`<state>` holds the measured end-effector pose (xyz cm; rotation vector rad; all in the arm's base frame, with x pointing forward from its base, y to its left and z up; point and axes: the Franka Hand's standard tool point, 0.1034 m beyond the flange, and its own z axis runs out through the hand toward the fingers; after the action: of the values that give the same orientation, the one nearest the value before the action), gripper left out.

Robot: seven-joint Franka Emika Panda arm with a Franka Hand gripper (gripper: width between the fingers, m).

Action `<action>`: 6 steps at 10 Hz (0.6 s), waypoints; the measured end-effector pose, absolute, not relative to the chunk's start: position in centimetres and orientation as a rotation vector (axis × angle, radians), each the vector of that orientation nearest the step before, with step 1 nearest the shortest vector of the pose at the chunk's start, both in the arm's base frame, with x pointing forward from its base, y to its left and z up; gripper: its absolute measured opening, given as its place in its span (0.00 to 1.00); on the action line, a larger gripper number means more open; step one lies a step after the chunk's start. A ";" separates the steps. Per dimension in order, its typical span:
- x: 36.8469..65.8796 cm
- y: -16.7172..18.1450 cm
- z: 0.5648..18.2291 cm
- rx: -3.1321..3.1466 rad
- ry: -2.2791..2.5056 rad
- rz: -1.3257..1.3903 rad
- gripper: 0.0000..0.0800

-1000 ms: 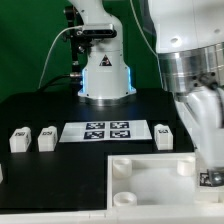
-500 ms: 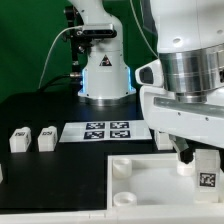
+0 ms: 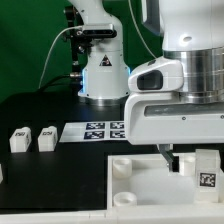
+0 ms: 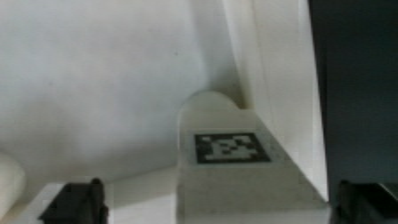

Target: Assemble one leg

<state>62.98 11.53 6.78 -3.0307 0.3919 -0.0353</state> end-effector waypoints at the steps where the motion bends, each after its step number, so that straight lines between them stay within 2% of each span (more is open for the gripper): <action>1: 63.0 11.5 6.8 -3.025 0.437 -0.033 0.70; 2: 63.0 11.5 6.7 -3.019 0.470 -0.031 0.47; 3: 63.0 11.6 6.7 -2.996 0.584 -0.025 0.47; 4: 62.9 11.7 6.7 -2.955 0.742 -0.016 0.36; 6: 62.9 11.7 6.7 -2.871 1.009 -0.001 0.36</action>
Offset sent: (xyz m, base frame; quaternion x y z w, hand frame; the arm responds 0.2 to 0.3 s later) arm 0.0000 0.0000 0.0000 0.0000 0.0000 0.2667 0.9638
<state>62.94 11.72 6.74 -2.8706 1.0093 -0.0008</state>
